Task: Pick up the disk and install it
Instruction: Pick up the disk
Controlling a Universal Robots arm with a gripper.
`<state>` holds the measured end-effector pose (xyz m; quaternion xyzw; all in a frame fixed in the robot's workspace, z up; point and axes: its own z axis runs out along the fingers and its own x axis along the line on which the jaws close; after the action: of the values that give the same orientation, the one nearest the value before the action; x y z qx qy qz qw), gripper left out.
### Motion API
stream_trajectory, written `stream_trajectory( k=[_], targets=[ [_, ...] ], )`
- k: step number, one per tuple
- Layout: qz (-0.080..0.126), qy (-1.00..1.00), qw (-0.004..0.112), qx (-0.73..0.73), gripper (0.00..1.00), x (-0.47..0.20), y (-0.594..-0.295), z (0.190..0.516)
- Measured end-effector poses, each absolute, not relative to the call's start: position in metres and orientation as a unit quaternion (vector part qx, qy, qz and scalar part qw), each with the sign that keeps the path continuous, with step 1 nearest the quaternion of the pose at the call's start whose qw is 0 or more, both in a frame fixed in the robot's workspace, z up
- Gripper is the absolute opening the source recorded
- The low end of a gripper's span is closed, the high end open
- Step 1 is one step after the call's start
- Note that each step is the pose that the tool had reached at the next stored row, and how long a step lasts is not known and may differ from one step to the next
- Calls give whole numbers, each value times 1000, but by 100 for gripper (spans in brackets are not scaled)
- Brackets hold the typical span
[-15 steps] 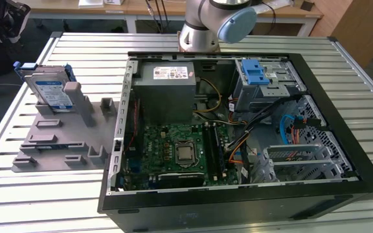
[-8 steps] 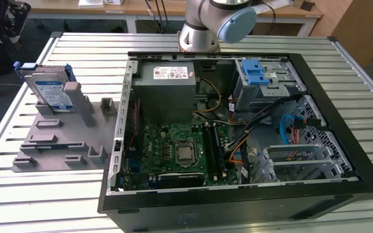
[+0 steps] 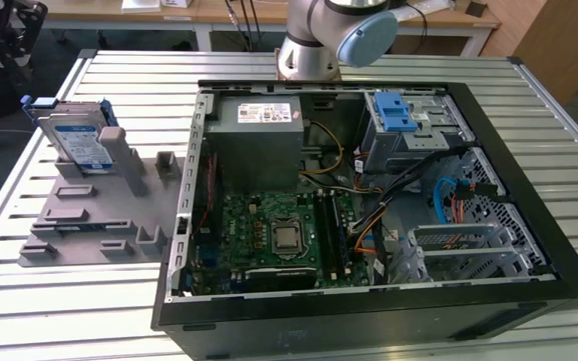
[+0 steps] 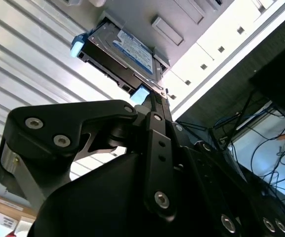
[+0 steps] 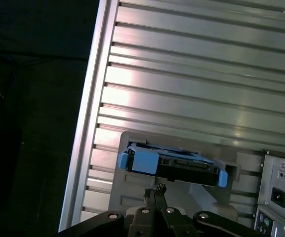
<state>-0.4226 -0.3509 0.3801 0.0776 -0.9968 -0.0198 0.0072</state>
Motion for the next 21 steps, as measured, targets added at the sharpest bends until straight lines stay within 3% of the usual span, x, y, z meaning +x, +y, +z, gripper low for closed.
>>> stream_trajectory(
  k=[21],
  targets=[
    [-19,-985,9,170,11,-423,-351,380]
  ],
)
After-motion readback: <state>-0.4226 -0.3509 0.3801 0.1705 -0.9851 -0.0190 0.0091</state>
